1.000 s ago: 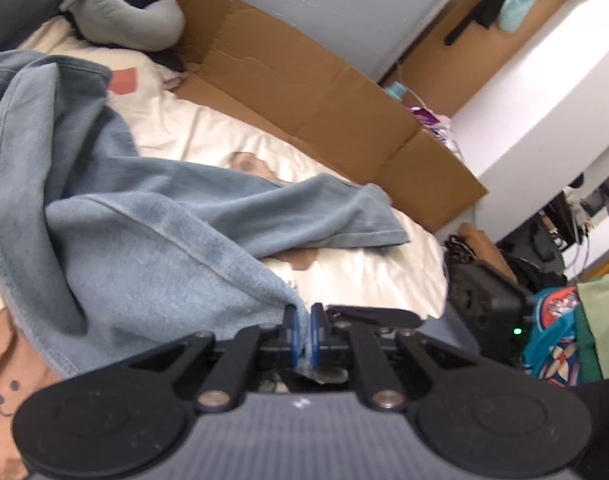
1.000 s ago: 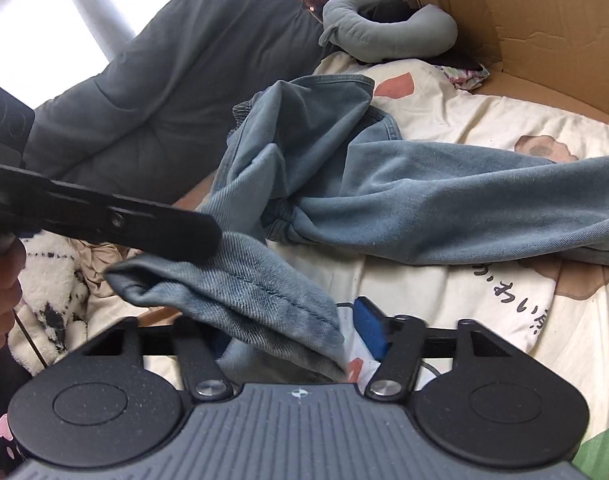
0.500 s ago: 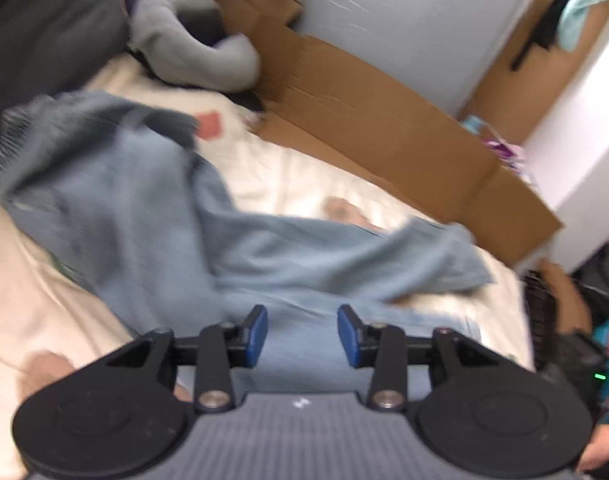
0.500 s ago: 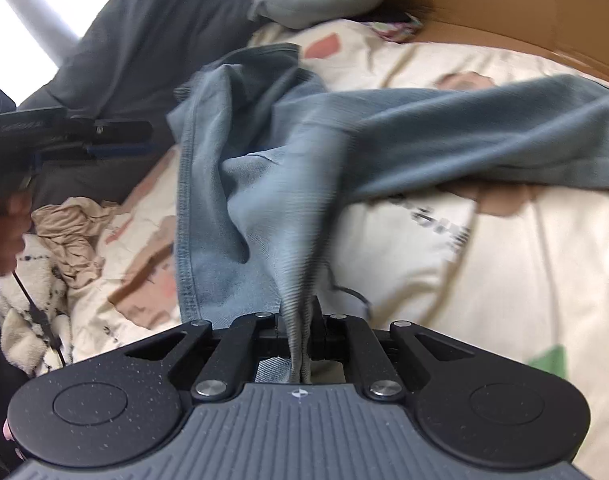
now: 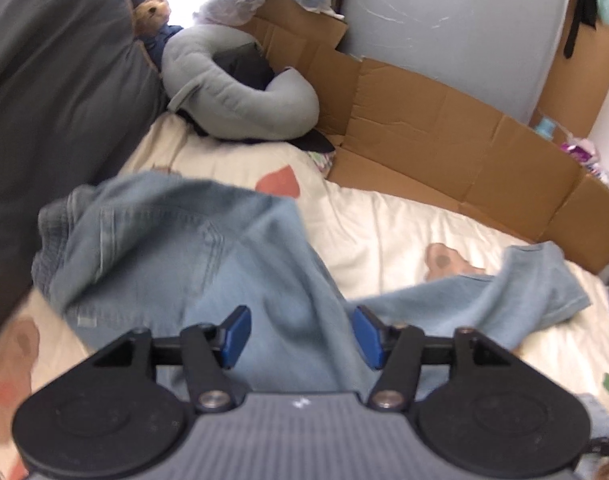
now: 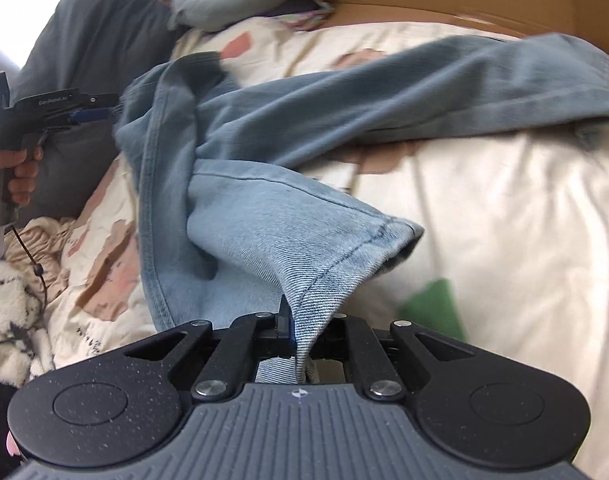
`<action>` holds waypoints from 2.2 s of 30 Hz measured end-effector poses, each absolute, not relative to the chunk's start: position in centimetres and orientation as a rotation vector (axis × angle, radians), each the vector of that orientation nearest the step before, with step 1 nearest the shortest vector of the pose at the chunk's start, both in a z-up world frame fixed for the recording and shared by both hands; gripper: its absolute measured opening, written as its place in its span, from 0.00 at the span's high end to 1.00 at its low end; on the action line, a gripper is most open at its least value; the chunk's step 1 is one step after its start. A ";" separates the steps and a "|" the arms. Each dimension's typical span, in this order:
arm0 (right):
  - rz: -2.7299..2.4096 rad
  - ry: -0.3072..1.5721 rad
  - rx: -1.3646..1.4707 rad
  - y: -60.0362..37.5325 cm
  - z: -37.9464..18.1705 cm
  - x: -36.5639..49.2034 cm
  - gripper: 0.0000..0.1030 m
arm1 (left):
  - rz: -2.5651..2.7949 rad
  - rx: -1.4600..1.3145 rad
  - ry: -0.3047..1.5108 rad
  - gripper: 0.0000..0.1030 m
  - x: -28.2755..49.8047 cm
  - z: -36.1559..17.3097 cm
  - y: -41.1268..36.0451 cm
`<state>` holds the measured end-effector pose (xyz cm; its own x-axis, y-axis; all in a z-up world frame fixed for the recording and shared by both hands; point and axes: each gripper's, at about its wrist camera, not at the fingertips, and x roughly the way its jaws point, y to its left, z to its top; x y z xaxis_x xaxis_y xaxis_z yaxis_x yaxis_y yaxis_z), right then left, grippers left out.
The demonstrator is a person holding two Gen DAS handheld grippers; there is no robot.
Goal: Fold clothes
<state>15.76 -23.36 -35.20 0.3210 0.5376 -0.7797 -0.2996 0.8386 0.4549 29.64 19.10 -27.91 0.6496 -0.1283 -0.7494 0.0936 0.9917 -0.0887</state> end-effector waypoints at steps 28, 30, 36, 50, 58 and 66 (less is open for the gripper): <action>0.327 1.080 0.343 -30.7 -34.7 15.4 0.97 | -0.020 0.197 1.158 0.96 44.3 -34.3 15.6; 0.321 1.073 0.341 -30.7 -34.6 15.4 0.97 | -0.012 0.194 1.152 0.96 43.2 -33.4 16.3; 0.300 1.054 0.338 -30.7 -33.6 15.7 0.97 | -0.004 0.185 1.137 0.96 40.6 -30.9 17.7; 0.266 1.000 0.316 -31.0 -28.7 15.6 0.97 | 0.078 0.023 1.078 0.96 30.2 -27.0 22.4; 0.258 1.000 0.276 -30.7 -26.8 14.5 0.97 | 0.156 -0.132 1.063 0.96 23.2 -26.9 25.8; 0.257 1.029 0.247 -30.9 -26.3 13.5 0.97 | 0.223 -0.253 1.084 0.96 17.2 -28.9 29.2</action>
